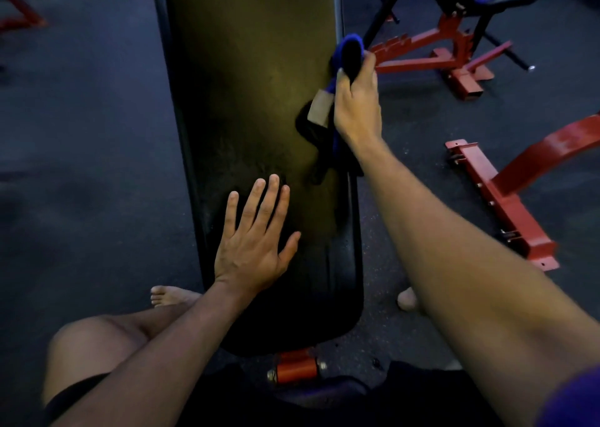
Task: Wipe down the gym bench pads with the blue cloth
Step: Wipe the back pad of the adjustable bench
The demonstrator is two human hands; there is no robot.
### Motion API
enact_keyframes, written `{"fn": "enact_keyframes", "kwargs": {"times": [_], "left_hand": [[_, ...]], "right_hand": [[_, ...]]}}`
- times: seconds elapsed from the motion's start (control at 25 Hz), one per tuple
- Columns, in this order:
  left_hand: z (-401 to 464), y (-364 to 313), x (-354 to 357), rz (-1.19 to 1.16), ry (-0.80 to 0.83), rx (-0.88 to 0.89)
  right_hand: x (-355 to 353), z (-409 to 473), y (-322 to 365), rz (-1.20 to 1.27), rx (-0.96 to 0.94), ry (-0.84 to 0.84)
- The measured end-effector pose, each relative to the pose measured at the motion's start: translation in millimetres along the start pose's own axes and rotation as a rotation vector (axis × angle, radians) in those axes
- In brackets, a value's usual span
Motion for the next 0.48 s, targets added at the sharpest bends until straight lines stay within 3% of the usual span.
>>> {"fn": "enact_keyframes", "kwargs": {"times": [0.16, 0.48], "left_hand": [[0, 0, 1, -0.004, 0.025, -0.002], [-2, -1, 3, -0.013, 0.027, 0.001]], "right_hand": [[-9, -26, -13, 0.027, -0.078, 0.117], [-69, -223, -123, -0.031, 0.024, 0.193]]}}
Point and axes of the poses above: each hand's wrist, its own z-axis towards the middle knuckle, its own x-axis out of the palm, y = z × x, the point moved 7 cm from there along z, towards the middle knuckle, and after that the axes turned 8 degrees about -y, right-handed, at the moved point
